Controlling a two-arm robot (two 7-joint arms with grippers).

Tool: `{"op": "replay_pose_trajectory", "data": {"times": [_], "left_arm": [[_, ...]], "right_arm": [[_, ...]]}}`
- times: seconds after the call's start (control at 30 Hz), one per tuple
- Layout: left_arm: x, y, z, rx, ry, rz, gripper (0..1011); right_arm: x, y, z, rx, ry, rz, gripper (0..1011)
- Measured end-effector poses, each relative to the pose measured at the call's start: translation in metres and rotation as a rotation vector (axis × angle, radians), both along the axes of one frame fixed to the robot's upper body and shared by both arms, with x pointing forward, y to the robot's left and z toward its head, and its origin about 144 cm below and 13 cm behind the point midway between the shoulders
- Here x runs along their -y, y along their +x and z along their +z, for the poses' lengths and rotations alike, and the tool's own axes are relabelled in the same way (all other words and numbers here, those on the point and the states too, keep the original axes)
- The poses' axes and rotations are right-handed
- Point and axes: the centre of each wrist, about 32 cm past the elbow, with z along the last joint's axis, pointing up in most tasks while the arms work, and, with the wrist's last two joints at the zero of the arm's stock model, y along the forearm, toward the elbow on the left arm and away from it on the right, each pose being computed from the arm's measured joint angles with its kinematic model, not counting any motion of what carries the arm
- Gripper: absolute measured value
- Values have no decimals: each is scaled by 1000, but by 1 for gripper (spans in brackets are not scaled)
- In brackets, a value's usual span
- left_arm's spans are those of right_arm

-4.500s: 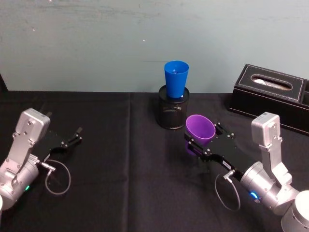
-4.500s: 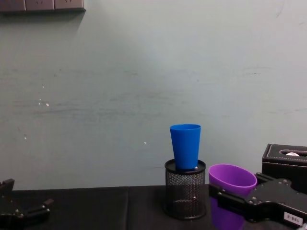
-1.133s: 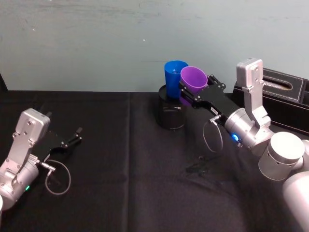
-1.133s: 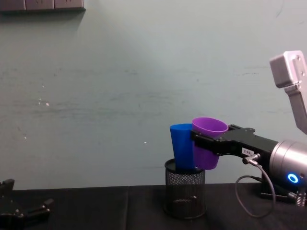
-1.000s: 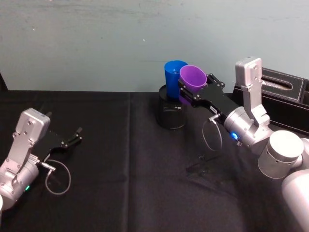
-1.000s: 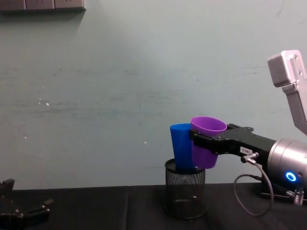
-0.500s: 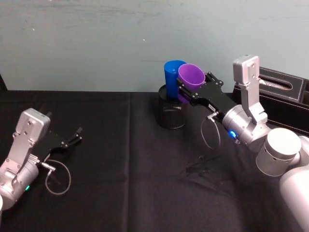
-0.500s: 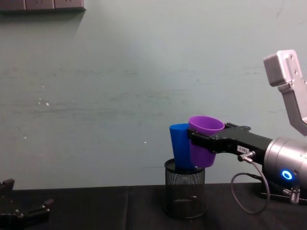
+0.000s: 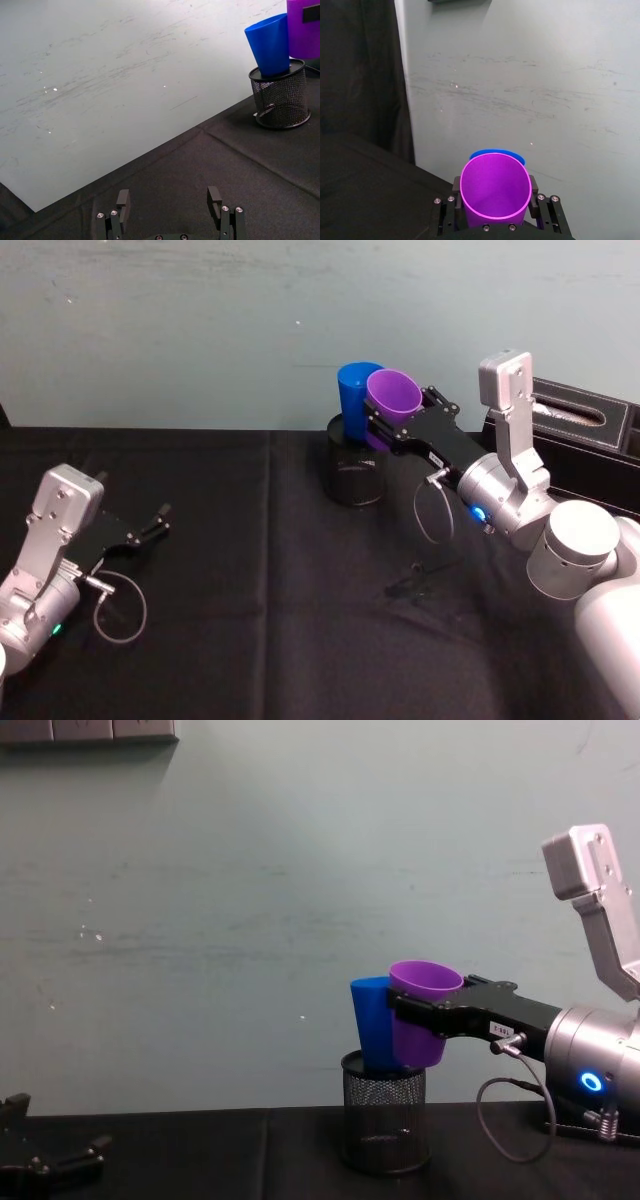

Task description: Pick up one cup with a gripper and tap it against the other cup.

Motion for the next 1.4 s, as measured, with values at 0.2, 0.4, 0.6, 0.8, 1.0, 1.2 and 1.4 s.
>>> {"op": "replay_pose_trajectory", "data": {"times": [0.2, 0.4, 0.6, 0.8, 1.0, 1.2, 1.4], "left_arm": [[0, 0, 0, 0, 0, 0, 1012], [0, 0, 0, 0, 0, 0, 1011], [0, 0, 0, 0, 0, 0, 1011], [0, 0, 0, 0, 0, 0, 1011], [0, 0, 0, 0, 0, 0, 1011], [0, 0, 0, 0, 0, 0, 1012], [0, 0, 0, 0, 0, 0, 1011]], "right_arm": [[0, 1, 1, 2, -1, 0, 730], [1, 1, 2, 2, -2, 1, 730], [4, -1, 2, -7, 1, -5, 730], [8, -6, 1, -11, 6, -2, 730], [10, -13, -1, -20, 6, 5, 730], [12, -21, -5, -38, 29, 11, 730], [17, -32, -4, -41, 42, 16, 730]]}}
